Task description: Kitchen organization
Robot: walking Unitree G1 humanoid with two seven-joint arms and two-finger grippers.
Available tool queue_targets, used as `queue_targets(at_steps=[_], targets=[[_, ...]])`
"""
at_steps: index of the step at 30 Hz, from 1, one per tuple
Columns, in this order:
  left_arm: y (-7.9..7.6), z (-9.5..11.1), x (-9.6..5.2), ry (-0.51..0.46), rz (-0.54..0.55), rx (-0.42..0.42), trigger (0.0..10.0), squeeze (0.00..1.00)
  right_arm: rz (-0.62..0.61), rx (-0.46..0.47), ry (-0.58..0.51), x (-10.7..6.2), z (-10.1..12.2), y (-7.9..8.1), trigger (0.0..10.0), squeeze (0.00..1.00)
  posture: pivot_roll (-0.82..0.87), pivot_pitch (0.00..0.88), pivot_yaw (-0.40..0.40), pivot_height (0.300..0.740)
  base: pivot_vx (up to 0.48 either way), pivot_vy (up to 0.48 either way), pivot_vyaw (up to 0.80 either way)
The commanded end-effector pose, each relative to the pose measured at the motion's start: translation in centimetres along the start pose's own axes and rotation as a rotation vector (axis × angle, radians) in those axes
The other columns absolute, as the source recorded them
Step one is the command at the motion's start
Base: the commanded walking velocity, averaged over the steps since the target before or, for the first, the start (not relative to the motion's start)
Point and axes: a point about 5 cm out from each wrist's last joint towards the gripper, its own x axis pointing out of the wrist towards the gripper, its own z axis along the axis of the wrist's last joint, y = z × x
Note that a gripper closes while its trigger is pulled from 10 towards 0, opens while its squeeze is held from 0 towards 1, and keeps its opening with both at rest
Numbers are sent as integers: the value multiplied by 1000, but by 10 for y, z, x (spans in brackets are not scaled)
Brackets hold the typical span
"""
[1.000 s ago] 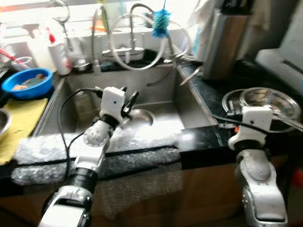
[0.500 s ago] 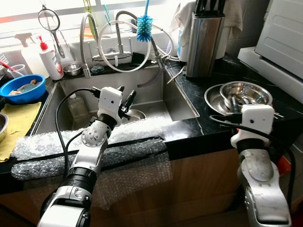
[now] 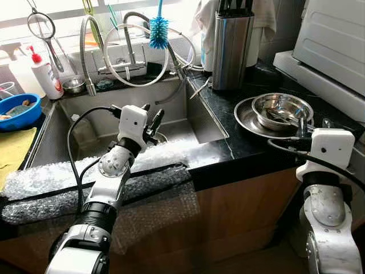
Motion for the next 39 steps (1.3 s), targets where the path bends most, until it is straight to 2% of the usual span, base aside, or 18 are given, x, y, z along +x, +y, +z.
queue_targets(at_steps=[1, 5, 9, 18, 27, 39], targets=[[2, -2, -2, 12, 0, -7, 10000, 0, -17, 7, -4, 0, 0, -3, 10000, 0, -228, 0, 70, 740, 0, 0, 0], [3, -1, -1, 10, 0, -6, 10000, 0, 4, 53, 15, 3, -2, 0, 10000, 0, -224, 0, 69, 740, 0, 0, 0], [3, 0, 0, 9, 2, -5, 10000, 0, 41, 45, 13, 5, -2, 3, 10000, 0, -222, 0, 68, 740, 0, 0, 0], [4, -1, -2, 16, 7, -3, 10000, 0, -73, 145, 68, 2, -9, -8, 10000, 0, -224, 0, 71, 740, 0, 0, 0], [4, -2, -2, 17, 8, -4, 10000, 0, -100, 149, 58, 2, -7, -12, 10000, 0, -226, 0, 72, 740, 0, 0, 0], [3, -2, -3, 14, 9, -4, 10000, 0, -94, 156, -11, 6, 8, -13, 10000, 0, -228, 0, 70, 740, 0, 0, 0]])
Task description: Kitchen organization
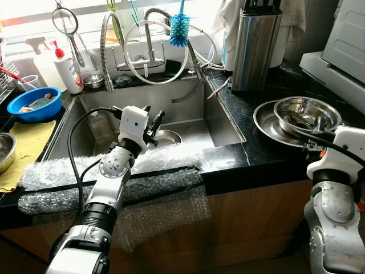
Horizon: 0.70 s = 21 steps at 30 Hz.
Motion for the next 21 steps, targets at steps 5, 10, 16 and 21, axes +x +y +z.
queue_targets(at_steps=[5, 10, 16, 21], targets=[[1, -2, -2, 5, 0, -5, 10000, 0, 8, 5, -46, -6, 9, 3, 10000, 0, -231, 0, 70, 740, 0, 0, 0], [1, -1, -1, 3, -3, -6, 10000, 0, 7, 0, -23, -10, 4, 3, 10000, 0, -232, 0, 69, 740, 0, 0, 0], [1, -2, -1, 8, 0, -6, 10000, 0, -6, -7, -10, -12, 1, 0, 10000, 0, -232, 0, 69, 740, 0, 0, 0], [0, -3, -2, 14, 1, -10, 10000, 0, -35, 2, 12, -13, -3, 0, 10000, 0, -228, 0, 70, 740, 0, 0, 0]])
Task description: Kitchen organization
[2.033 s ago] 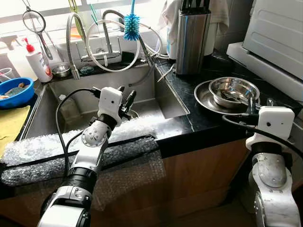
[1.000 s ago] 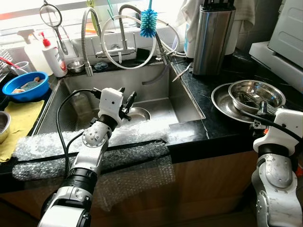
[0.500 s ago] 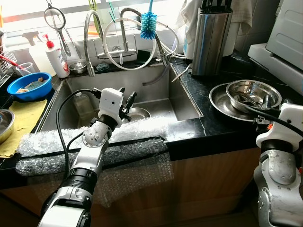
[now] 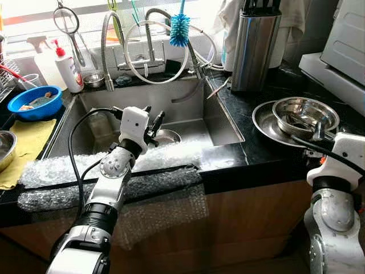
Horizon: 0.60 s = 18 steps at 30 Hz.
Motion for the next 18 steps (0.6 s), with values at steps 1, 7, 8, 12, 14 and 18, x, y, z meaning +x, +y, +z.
queue_targets(at_steps=[1, 7, 8, 12, 14, 18], targets=[[2, -2, -2, 13, 4, -5, 10000, 0, -19, 12, -11, 0, 3, 0, 10000, 0, -227, 0, 70, 740, 0, 0, 0], [4, -2, -2, 16, 7, 0, 10000, 0, -26, 18, 0, -1, 1, 2, 10000, 0, -226, 0, 70, 740, 0, 0, 0], [4, -2, -2, 16, 7, 0, 10000, 0, -26, 18, 0, -1, 1, 2, 10000, 0, -226, 0, 70, 740, 0, 0, 0], [3, -3, -2, 21, 7, -1, 10000, 0, -44, 14, 6, 1, 1, -1, 10000, 0, -227, 0, 72, 740, 0, 0, 0], [3, -3, -2, 22, 5, -1, 10000, 0, -46, 14, 7, 1, 0, -1, 10000, 0, -228, 0, 73, 740, 0, 0, 0], [3, -3, -2, 20, 3, -1, 10000, 0, -53, 6, 22, 1, -2, -3, 10000, 0, -228, 0, 74, 740, 0, 0, 0]])
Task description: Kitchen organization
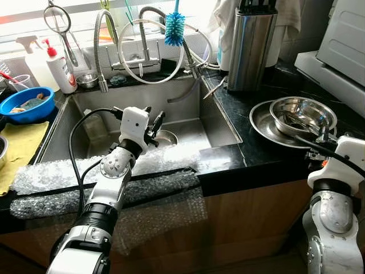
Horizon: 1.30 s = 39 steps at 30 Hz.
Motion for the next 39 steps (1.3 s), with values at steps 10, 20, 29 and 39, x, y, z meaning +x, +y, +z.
queue_targets(at_steps=[10, 20, 29, 39], targets=[[2, -1, -1, 5, -1, 2, 10000, 0, -7, -4, 17, 1, -1, 1, 10000, 0, -228, 0, 74, 740, 0, 0, 0], [0, 0, 0, 0, -3, 4, 10000, 0, -6, -2, 15, 5, 0, 1, 10000, 0, -228, 0, 71, 740, 0, 0, 0], [1, 0, 1, 4, 1, 5, 10000, 0, 35, 23, 52, 9, -1, 7, 10000, 0, -229, 0, 68, 740, 0, 0, 0], [1, -1, 0, 7, 3, 6, 10000, 0, 64, 17, 67, 9, -4, 10, 10000, 0, -227, 0, 66, 740, 0, 0, 0]])
